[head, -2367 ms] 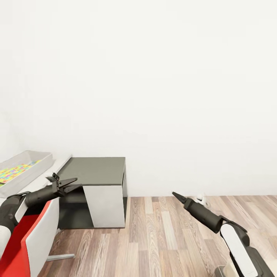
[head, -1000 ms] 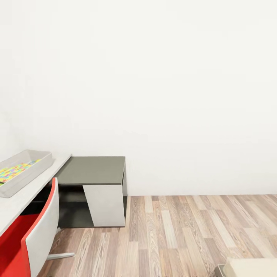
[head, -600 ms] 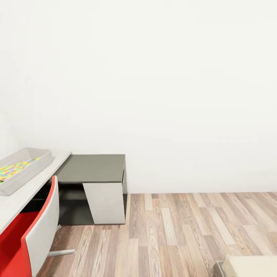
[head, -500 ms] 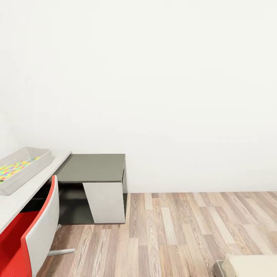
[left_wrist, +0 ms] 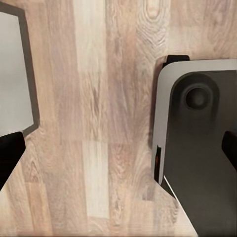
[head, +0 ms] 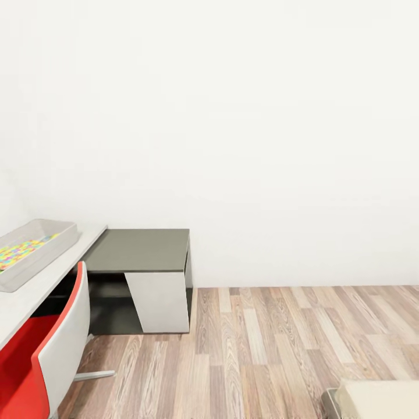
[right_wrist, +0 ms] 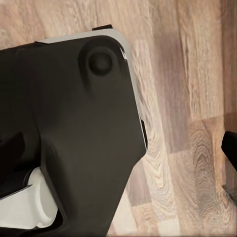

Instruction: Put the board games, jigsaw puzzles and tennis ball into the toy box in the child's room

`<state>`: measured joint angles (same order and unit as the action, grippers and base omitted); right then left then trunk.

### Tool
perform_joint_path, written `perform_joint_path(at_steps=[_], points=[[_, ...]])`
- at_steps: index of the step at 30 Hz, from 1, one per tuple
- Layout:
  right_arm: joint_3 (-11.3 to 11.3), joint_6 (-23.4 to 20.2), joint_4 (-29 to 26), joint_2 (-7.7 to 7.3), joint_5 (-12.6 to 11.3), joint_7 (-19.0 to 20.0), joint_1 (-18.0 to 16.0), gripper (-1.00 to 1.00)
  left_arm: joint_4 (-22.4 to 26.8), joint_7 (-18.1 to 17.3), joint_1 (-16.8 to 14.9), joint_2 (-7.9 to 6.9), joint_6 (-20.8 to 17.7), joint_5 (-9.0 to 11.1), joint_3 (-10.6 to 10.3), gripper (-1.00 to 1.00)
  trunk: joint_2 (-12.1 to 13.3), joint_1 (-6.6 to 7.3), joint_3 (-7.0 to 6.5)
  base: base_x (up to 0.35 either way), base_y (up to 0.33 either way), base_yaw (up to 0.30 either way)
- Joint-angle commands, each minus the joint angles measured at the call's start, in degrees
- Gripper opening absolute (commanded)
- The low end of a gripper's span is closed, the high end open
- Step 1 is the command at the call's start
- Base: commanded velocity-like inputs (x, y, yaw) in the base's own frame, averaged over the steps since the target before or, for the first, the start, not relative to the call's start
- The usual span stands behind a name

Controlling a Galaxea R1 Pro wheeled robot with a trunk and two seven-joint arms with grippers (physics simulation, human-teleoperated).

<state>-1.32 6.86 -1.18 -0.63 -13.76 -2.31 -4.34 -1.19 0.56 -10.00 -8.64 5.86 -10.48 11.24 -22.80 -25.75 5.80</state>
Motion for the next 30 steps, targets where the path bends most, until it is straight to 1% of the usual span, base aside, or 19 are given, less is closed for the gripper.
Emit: perform_joint_path(at_steps=[1, 7, 9, 14, 18, 22, 24, 30], points=[[-0.17, 0.18, 0.03, -0.01, -0.39, -0.07, 0.01, 1.00, -0.13, 0.13, -0.04, 0.05, 0.25, -0.60, 0.48, 1.00, -0.12, -0.03, 0.22, 0.000, 0.000, 0.000], [-0.17, 0.10, 0.03, 0.02, -0.39, -0.27, 0.43, 1.00, -0.13, 0.38, 0.25, 0.86, 0.06, -0.60, 0.46, 1.00, -0.12, -0.03, 0.78, 0.000, 0.000, 0.000], [-0.17, 0.11, 0.03, 0.02, -0.41, -0.90, 0.51, 1.00, -0.13, 0.39, 0.29, 1.05, 0.05, -0.60, 0.47, 1.00, -0.12, -0.03, 0.97, 0.000, 0.000, 0.000], [-0.02, 0.57, 0.03, -0.57, -0.68, -4.46, 0.72, 1.00, 0.09, 0.41, 0.26, 1.39, 0.61, -0.53, 0.63, 1.00, -0.12, -0.03, 1.12, 0.000, 0.000, 0.000], [-0.01, 0.75, 0.03, -0.86, -0.83, -5.31, 0.80, 1.00, 0.39, 0.41, 0.24, 1.62, 1.07, -0.24, 0.99, 1.00, -0.12, -0.03, 1.14, 0.000, 0.000, 0.000], [0.02, 0.93, 0.03, -0.32, -0.92, -5.54, 0.88, 1.00, 0.19, 0.41, 0.28, 3.37, 1.06, -0.27, 1.00, 1.00, -0.12, -0.03, 1.14, 0.000, 0.000, 0.000], [0.14, 0.95, 0.03, -0.07, -0.98, -5.57, 0.88, 1.00, 0.08, 0.41, 0.45, 3.99, 1.01, -0.30, 0.97, 1.00, -0.12, -0.03, 1.14, 0.000, 0.000, 0.000], [0.18, 0.96, 0.03, 0.07, -1.12, -5.60, 0.90, 1.00, 0.38, 0.41, 0.64, 4.57, 1.34, -0.27, 1.03, 1.00, -0.12, -0.03, 1.14, 0.000, 0.000, 0.000]])
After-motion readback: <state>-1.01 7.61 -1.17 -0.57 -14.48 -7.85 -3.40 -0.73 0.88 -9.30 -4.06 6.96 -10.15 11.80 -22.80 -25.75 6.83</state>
